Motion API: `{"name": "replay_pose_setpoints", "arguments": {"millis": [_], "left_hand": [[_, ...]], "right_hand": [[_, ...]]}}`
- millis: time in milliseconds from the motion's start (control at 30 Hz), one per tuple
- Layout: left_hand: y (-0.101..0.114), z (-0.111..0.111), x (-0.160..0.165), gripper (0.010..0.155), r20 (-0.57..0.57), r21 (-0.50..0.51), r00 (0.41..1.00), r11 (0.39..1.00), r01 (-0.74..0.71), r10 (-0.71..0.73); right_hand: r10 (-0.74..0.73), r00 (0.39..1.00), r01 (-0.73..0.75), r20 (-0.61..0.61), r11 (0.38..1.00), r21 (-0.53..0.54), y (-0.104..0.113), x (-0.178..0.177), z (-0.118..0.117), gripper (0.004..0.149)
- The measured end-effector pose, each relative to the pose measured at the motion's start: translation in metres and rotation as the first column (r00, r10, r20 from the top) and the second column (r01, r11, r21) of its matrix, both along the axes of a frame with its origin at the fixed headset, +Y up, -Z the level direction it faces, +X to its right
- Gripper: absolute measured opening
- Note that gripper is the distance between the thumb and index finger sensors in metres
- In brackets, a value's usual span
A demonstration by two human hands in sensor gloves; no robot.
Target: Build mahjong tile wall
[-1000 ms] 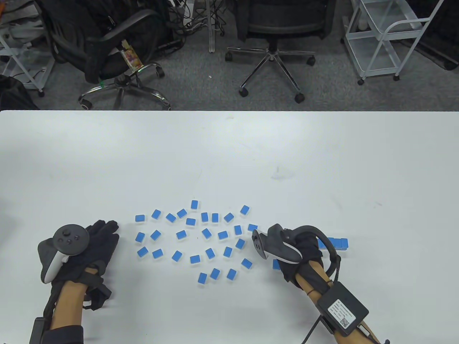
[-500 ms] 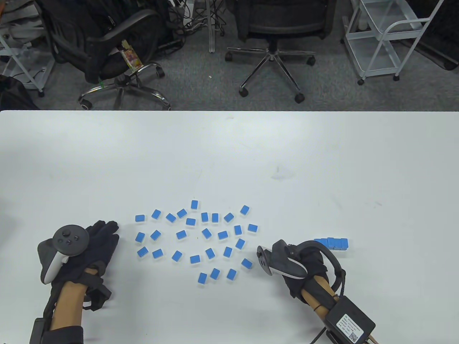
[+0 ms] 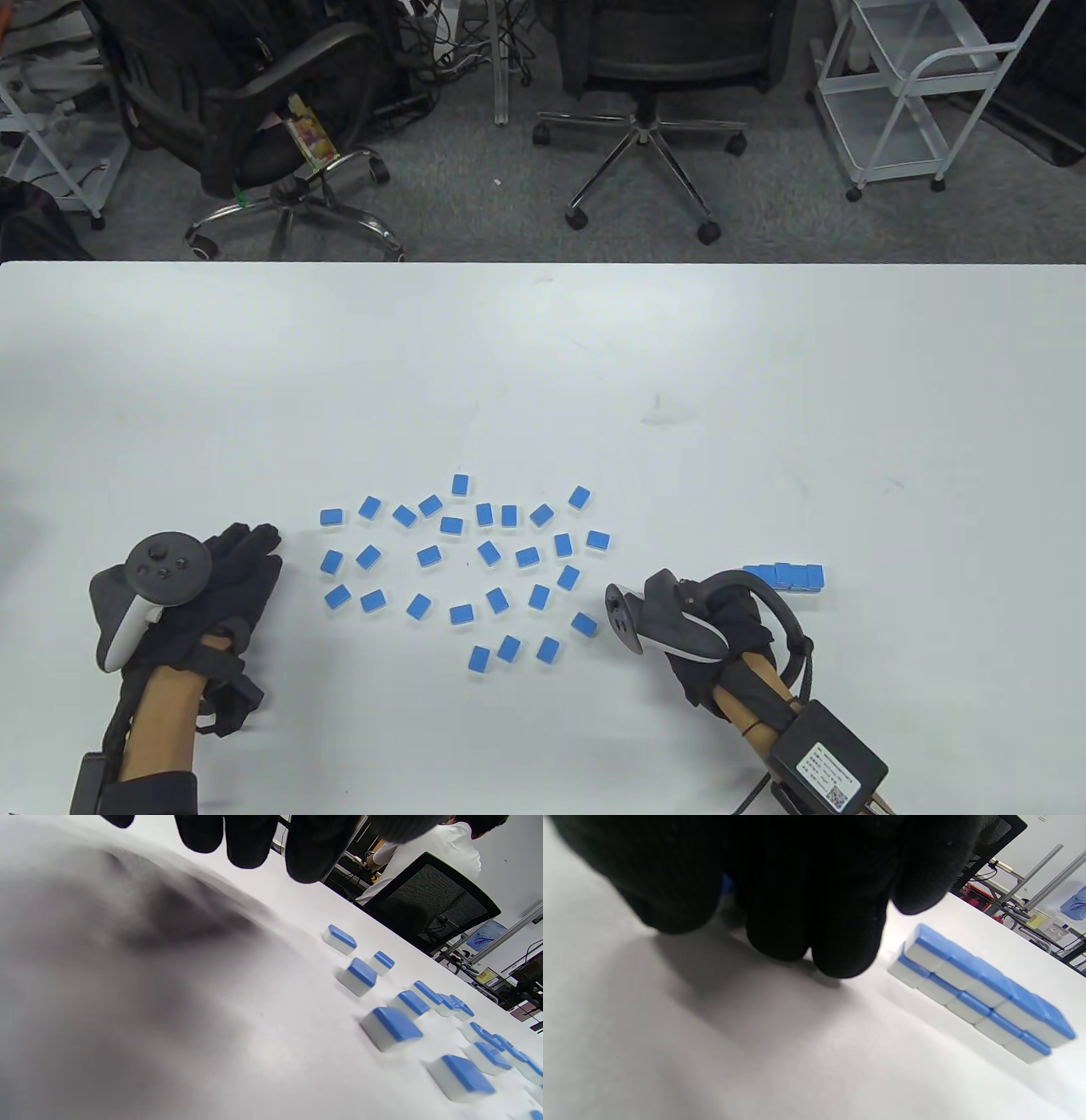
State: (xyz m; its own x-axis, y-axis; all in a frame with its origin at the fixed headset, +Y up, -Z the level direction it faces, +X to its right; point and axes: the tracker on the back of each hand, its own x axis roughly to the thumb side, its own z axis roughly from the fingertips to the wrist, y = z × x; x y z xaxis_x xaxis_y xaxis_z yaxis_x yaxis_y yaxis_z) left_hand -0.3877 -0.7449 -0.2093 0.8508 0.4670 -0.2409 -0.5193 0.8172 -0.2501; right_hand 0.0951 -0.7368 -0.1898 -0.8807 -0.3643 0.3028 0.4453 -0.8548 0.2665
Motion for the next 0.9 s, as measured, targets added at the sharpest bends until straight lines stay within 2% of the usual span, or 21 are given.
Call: {"name": "replay_pose_setpoints", "arguments": {"millis": [200, 367, 467, 567, 733, 900], "left_hand": [[0.0, 0.0, 0.0, 0.065, 0.001, 0.0, 1.0, 1.0, 0.0, 0.0], [0.0, 0.0, 0.0, 0.065, 0.0, -0.005, 1.0, 1.0, -0.002, 0.002], [0.0, 0.0, 0.0, 0.065, 0.0, -0.002, 1.0, 1.0, -0.003, 0.003], [0.0, 0.0, -0.001, 0.065, 0.0, 0.002, 1.0, 1.0, 0.001, -0.001], [0.0, -0.001, -0.002, 0.065, -0.002, -0.002, 1.0, 1.0, 0.002, -0.002], [0.0, -0.001, -0.002, 0.065, -0.002, -0.002, 1.0, 1.0, 0.004, -0.004]], "right_hand": [[0.004, 1.0, -0.004, 0.003, 1.0, -0.001, 0.0, 0.0, 0.0, 0.059], [-0.004, 1.0, 0.004, 0.012, 1.0, 0.008, 0.006, -0.002, 0.004, 0.069], [-0.045, 0.997, 0.051, -0.057, 0.993, 0.104, 0.015, -0.011, 0.011, 0.069], [-0.082, 0.98, 0.115, -0.18, 0.977, 0.181, 0.017, -0.028, 0.02, 0.068], [0.026, 0.926, 0.072, -0.376, 0.967, 0.244, 0.002, -0.063, 0.031, 0.067], [0.066, 0.897, 0.064, -0.437, 0.959, 0.277, -0.013, -0.075, 0.035, 0.06]]}}
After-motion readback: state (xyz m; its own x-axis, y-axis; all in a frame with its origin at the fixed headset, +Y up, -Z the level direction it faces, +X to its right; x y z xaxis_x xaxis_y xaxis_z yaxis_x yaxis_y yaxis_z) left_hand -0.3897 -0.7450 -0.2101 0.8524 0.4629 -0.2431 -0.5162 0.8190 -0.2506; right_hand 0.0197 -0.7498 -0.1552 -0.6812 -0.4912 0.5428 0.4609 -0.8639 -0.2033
